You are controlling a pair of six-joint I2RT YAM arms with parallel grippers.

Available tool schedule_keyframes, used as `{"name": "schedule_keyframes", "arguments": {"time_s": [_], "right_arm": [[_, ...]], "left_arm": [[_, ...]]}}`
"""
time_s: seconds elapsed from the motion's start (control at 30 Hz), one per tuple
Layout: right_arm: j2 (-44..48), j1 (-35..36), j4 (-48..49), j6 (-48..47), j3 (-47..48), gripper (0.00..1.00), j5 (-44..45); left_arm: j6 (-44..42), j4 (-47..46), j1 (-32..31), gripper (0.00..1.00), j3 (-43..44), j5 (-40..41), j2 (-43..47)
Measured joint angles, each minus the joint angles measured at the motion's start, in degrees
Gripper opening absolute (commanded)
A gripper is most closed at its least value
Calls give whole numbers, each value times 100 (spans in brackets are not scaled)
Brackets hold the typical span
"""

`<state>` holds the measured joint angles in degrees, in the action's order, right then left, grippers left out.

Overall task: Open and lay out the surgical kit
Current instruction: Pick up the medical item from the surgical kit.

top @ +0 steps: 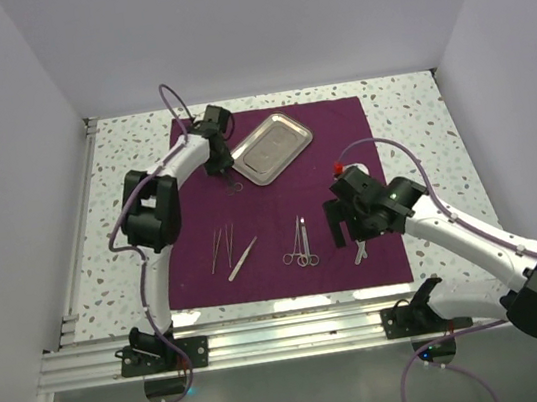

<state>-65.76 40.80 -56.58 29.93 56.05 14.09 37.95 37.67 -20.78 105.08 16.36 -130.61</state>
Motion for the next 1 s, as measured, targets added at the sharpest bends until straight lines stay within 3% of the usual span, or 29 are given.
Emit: {"name": "schedule_keyframes", "arguments": {"time_s": [0.07,0.27,0.37,0.4,0.53,0.73,1.0], "right_arm": [[-101,-4,4,0,11,93,0],[-328,-37,35,-4,87,93,2],[-442,-66,48,-20,168,93,0],[-479,-74,48,-24,195,93,2],[-590,-131,79,-52,275,93,-2],[-732,-262,131,-96,313,93,-17],[-879,-323,221,-173,341,93,-83]], "left_arm": [[-33,-37,26,53,2,-15,-22],[-166,-66,50,54,85,-66,-90],[-256,98,59,42,382,-35,-275],[-299,184,72,33,535,-22,-369],[-413,498,149,22,1252,17,-778],[-461,527,184,0,1394,-11,-872],[-595,398,205,0,1266,-162,-791]]}}
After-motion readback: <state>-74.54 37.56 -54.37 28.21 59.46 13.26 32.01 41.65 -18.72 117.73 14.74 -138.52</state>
